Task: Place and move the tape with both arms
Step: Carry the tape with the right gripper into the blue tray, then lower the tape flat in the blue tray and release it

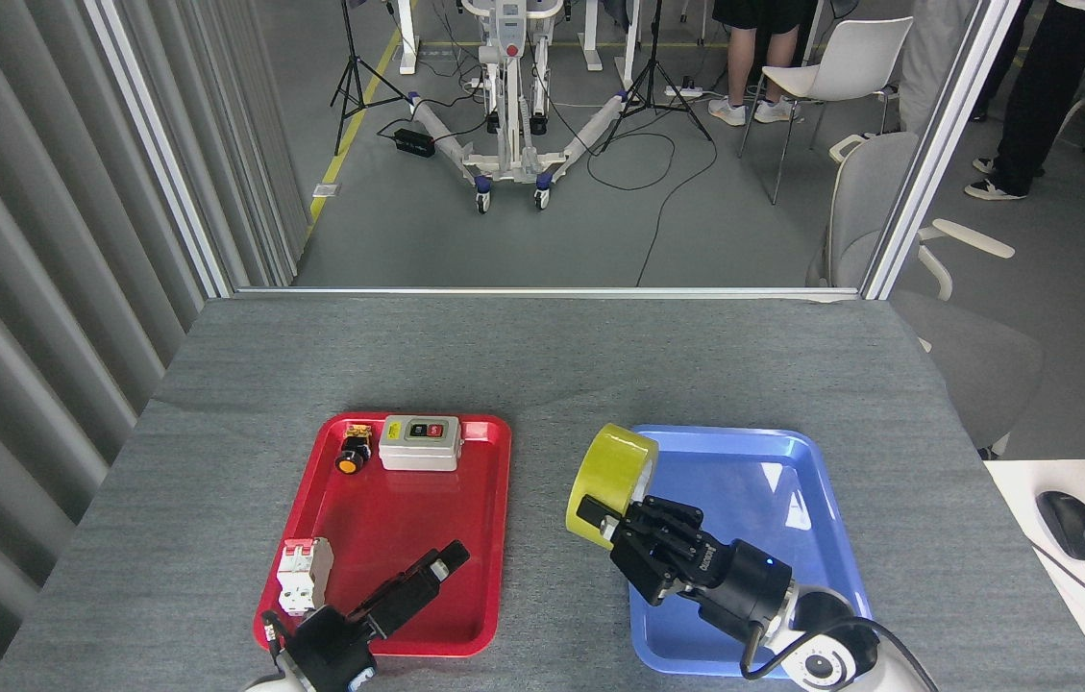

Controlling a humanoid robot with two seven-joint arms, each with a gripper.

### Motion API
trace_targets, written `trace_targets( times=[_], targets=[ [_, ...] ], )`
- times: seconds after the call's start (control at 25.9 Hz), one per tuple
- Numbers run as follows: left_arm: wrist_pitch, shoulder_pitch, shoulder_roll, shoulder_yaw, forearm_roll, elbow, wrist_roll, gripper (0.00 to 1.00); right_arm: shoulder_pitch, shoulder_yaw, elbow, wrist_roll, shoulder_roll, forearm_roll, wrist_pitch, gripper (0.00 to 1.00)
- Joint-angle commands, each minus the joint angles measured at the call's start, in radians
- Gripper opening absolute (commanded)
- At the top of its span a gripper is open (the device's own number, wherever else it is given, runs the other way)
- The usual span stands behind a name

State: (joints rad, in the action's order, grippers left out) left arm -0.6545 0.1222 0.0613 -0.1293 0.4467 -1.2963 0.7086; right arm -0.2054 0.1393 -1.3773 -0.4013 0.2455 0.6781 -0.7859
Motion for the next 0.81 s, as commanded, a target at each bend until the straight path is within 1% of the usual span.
trace_targets(
  times=[0.0, 0.08, 0.12, 0.15, 0.19, 0.31, 0.42, 0.46, 0.5, 0.54, 0.58, 0.66, 0.7, 0.73, 0.77],
  targets=[
    [-0.007, 0.034, -0.005, -0.049, 0.132, 0.000, -0.038, 1.00, 0.030, -0.127, -0.005, -0.047, -0.002, 0.069, 0.001, 0.10],
    [-0.007, 0.053, -0.012, -0.076, 0.205, 0.000, -0.071, 1.00, 0.027, -0.127, -0.005, -0.047, 0.051, 0.083, 0.001, 0.08],
    [-0.007, 0.060, -0.015, -0.090, 0.245, -0.001, -0.104, 1.00, 0.026, -0.127, -0.005, -0.047, 0.077, 0.084, 0.001, 0.08],
    [-0.005, 0.063, -0.017, -0.101, 0.290, -0.001, -0.156, 1.00, 0.021, -0.116, -0.002, -0.050, 0.100, 0.087, 0.048, 0.08],
    [-0.005, 0.067, -0.020, -0.104, 0.348, -0.001, -0.222, 1.00, 0.015, -0.107, 0.009, -0.059, 0.120, 0.090, 0.126, 0.09],
    [-0.002, 0.070, -0.058, -0.104, 0.572, -0.003, -0.495, 1.00, -0.051, -0.056, 0.052, -0.145, 0.166, 0.095, 0.309, 0.09],
    [0.024, 0.076, -0.072, -0.104, 0.830, -0.009, -0.854, 1.00, -0.097, 0.000, 0.107, -0.211, 0.219, 0.089, 0.430, 0.09],
    [0.055, 0.076, -0.072, -0.104, 0.926, -0.023, -0.966, 1.00, -0.118, 0.025, 0.122, -0.223, 0.235, 0.084, 0.464, 0.09],
    [0.107, 0.076, -0.072, -0.102, 1.023, -0.049, -1.060, 1.00, -0.132, 0.052, 0.139, -0.238, 0.247, 0.081, 0.490, 0.09],
    [0.196, 0.071, -0.071, -0.101, 1.115, -0.084, -1.132, 1.00, -0.144, 0.077, 0.153, -0.258, 0.253, 0.077, 0.508, 0.09],
    [0.291, 0.065, -0.066, -0.099, 1.190, -0.112, -1.180, 1.00, -0.157, 0.095, 0.165, -0.277, 0.255, 0.074, 0.525, 0.09],
    [0.495, 0.045, -0.063, -0.067, 1.291, -0.147, -1.230, 1.00, -0.178, 0.125, 0.192, -0.318, 0.259, 0.066, 0.559, 0.09],
    [0.562, 0.039, -0.063, -0.032, 1.294, -0.149, -1.229, 1.00, -0.187, 0.140, 0.199, -0.337, 0.259, 0.058, 0.577, 0.09],
    [0.596, 0.033, -0.067, 0.007, 1.296, -0.156, -1.229, 1.00, -0.201, 0.155, 0.205, -0.353, 0.259, 0.043, 0.599, 0.09],
    [0.605, 0.017, -0.067, 0.033, 1.296, -0.169, -1.229, 1.00, -0.215, 0.175, 0.211, -0.372, 0.261, 0.023, 0.620, 0.09]
  ],
)
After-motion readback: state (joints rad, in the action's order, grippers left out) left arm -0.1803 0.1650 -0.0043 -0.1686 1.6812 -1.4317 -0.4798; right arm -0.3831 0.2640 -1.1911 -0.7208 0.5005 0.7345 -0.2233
